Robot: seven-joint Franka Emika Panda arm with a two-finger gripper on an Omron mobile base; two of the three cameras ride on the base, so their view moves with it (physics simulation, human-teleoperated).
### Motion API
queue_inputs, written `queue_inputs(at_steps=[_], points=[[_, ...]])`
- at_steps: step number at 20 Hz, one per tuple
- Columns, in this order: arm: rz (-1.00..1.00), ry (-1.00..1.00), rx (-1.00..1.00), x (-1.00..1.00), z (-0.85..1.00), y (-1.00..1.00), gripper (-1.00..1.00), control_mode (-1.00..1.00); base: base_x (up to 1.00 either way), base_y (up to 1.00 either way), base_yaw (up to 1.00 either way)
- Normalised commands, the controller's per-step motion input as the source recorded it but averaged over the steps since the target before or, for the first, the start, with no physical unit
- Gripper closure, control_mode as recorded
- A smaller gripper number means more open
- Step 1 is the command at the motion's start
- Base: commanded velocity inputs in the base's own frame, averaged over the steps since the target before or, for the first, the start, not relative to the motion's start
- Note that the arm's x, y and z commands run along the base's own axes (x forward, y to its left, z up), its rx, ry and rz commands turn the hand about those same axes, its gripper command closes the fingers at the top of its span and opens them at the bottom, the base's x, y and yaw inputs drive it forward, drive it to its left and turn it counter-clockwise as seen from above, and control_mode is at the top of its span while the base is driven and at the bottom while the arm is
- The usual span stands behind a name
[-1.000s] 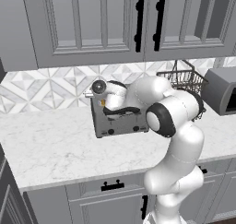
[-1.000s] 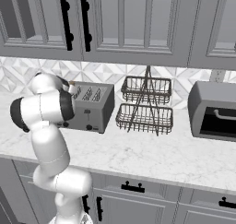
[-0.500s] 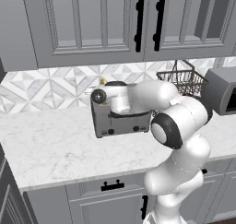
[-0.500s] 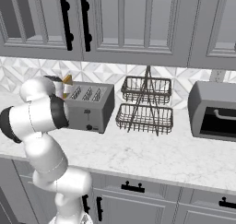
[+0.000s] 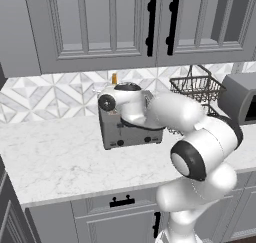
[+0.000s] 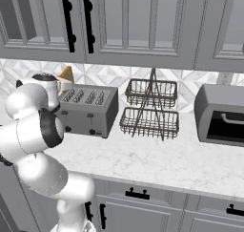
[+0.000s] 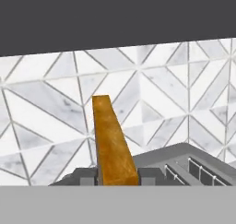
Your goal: Start the toaster. Once the lever pops up, take the bread to the plate on the dining counter.
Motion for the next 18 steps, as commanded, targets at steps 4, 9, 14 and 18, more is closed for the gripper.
queue_inputs(at_steps=[4,9,14,18], points=[[-0.08,0.02,0.07,-0.97,0.5,0.0,1.0,-1.0,0.0,0.0,0.0],[-0.07,0.06,0.08,-1.0,0.47,0.0,1.0,-1.0,0.0,0.0,0.0],[-0.03,0.11,0.1,-1.0,0.5,-0.07,1.0,-1.0,0.0,0.0,0.0],[0.0,0.16,0.09,-1.0,0.39,-0.2,1.0,-1.0,0.0,0.0,0.0]])
